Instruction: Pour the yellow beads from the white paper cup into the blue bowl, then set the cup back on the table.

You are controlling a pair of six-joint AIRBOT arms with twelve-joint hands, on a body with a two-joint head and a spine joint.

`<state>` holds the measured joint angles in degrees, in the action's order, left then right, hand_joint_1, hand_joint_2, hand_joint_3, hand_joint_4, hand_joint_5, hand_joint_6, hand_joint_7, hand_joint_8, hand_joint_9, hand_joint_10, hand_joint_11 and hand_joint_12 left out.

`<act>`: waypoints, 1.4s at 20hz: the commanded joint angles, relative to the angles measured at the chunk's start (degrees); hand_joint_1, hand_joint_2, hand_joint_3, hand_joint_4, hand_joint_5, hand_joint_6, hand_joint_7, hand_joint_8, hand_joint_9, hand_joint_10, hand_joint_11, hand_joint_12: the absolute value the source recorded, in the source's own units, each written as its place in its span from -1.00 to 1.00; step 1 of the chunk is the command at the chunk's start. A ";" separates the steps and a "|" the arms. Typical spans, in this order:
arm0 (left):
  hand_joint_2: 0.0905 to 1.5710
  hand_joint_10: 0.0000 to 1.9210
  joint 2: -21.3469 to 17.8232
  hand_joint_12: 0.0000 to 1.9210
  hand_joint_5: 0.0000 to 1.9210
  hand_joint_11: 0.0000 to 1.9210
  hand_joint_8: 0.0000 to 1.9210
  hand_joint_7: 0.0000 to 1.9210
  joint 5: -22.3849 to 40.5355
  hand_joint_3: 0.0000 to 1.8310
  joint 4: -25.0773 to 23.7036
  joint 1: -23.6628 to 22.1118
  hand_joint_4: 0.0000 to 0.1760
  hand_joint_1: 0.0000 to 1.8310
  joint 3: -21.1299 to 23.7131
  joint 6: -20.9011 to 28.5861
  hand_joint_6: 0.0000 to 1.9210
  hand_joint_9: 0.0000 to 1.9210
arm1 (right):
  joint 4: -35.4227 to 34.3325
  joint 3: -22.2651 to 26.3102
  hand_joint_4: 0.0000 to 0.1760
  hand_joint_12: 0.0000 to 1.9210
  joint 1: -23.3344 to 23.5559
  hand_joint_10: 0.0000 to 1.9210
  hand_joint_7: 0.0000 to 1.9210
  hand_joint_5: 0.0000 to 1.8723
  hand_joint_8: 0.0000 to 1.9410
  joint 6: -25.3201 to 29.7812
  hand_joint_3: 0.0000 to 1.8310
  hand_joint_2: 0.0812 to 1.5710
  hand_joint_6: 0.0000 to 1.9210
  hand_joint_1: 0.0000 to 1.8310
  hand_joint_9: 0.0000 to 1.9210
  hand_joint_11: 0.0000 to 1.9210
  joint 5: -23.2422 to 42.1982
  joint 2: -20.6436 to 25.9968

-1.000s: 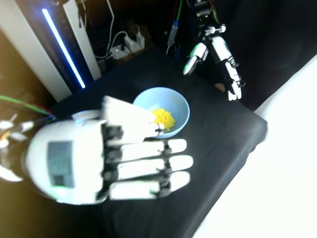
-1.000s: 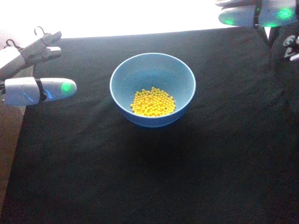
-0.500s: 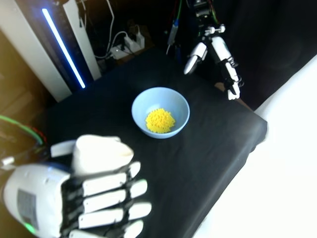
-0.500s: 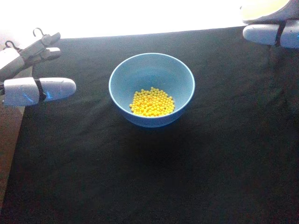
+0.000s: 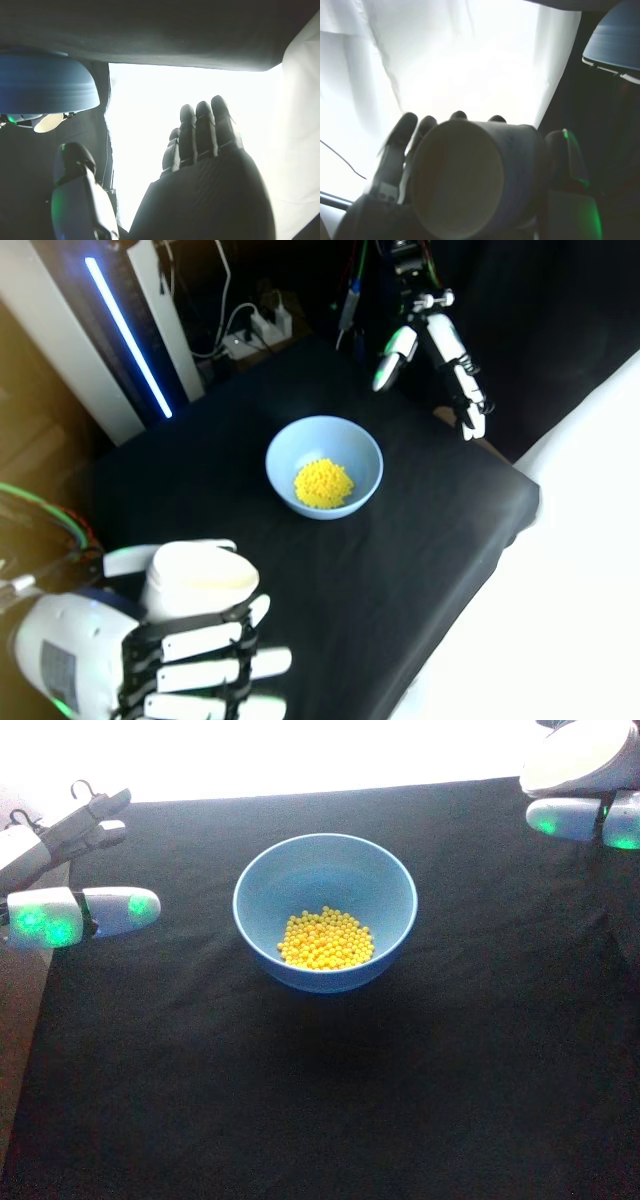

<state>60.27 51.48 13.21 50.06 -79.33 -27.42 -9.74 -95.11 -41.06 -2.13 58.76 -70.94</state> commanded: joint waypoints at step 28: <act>0.04 -1.00 -0.25 -0.70 -1.00 -1.00 -1.00 -0.73 6.80 -0.99 0.88 -0.16 -0.11 -0.49 0.01 0.54 -1.00 -0.81 | -0.87 -0.55 0.16 -0.67 0.21 -1.00 -0.62 0.06 -1.00 0.64 -1.00 0.15 -0.98 -0.16 -0.87 -1.00 7.02 0.15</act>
<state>60.27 51.51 13.13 50.22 -79.31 -27.42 -8.91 -95.18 -41.06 -2.13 58.87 -71.09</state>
